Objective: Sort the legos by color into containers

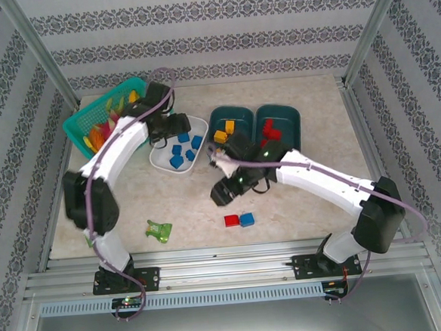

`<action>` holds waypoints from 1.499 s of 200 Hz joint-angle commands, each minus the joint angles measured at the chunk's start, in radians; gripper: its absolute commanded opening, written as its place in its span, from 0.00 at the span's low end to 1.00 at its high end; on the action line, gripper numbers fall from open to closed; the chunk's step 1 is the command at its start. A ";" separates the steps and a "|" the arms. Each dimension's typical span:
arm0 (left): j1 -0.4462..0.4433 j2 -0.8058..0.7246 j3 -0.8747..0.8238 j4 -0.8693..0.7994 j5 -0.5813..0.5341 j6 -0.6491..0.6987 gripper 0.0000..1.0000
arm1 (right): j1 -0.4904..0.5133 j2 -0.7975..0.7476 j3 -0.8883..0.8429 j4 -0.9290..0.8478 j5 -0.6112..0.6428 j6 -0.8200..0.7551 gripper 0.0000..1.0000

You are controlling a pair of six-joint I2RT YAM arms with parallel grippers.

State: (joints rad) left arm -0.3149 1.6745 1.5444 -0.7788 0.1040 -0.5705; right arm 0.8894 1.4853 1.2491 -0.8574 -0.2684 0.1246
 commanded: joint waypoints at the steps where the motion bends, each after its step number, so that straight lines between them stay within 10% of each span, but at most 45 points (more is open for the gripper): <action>1: -0.013 -0.164 -0.200 0.076 0.072 -0.106 0.79 | 0.079 -0.007 -0.033 -0.037 0.126 -0.275 0.75; 135: -0.039 -1.150 -0.752 -0.264 0.182 -0.345 0.86 | 0.145 0.281 -0.049 0.024 0.237 -0.624 0.82; 219: -0.040 -1.159 -0.758 -0.236 0.167 -0.357 0.85 | 0.158 0.430 0.000 0.007 0.297 -0.561 0.70; 300: -0.039 -1.132 -0.753 -0.197 0.167 -0.359 0.83 | 0.149 0.447 0.023 -0.020 0.300 -0.533 0.28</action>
State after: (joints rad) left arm -0.3462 0.5354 0.7818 -1.0096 0.2802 -0.9211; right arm 1.0370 1.9251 1.2675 -0.8642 0.0116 -0.4160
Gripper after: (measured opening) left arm 0.835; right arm 0.333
